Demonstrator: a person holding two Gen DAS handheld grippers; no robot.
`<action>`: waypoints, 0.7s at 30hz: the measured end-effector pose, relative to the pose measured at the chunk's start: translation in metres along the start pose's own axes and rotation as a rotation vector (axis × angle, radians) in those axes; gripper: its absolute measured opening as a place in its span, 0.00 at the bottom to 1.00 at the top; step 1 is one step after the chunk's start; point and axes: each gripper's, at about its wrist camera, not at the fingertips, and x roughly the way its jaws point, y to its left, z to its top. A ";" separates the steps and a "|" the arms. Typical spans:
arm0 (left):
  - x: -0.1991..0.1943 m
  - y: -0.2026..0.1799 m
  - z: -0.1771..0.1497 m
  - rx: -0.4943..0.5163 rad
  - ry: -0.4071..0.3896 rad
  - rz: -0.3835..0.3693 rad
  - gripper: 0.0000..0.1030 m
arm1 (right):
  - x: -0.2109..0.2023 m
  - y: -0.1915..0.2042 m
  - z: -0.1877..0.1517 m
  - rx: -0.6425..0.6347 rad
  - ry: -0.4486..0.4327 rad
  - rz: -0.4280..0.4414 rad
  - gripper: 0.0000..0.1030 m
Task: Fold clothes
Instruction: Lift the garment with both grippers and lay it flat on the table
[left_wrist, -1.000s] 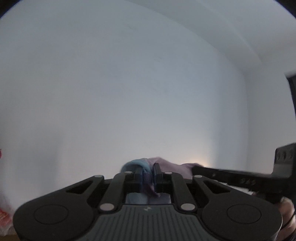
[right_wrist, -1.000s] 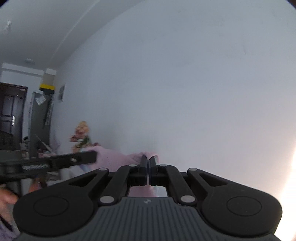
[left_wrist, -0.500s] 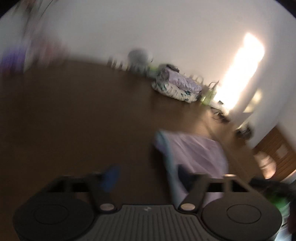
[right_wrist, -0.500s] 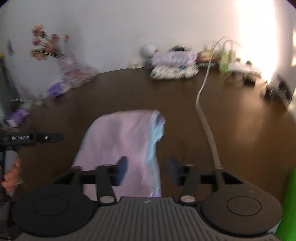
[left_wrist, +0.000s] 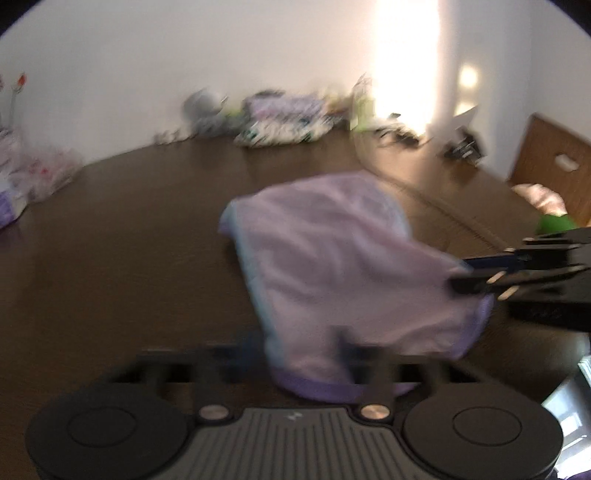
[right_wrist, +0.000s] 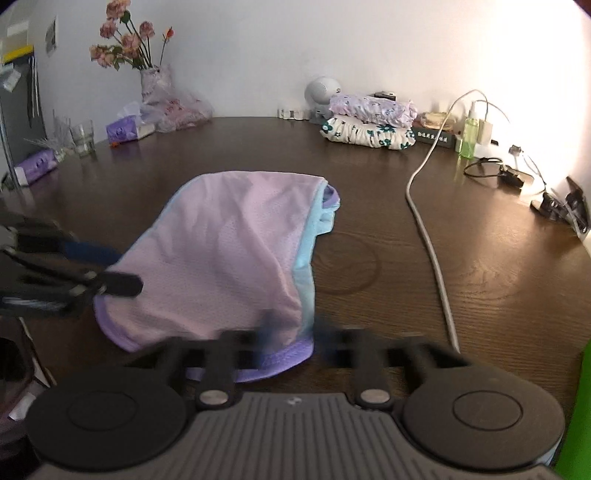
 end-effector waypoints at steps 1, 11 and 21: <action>0.001 0.002 0.000 -0.022 0.002 -0.002 0.02 | 0.002 -0.002 0.004 0.013 0.002 0.036 0.03; -0.132 0.037 0.143 -0.079 -0.529 0.001 0.01 | -0.132 -0.006 0.182 -0.114 -0.405 0.164 0.02; -0.272 0.045 0.274 0.024 -0.927 0.031 0.01 | -0.306 0.037 0.318 -0.270 -0.690 0.076 0.02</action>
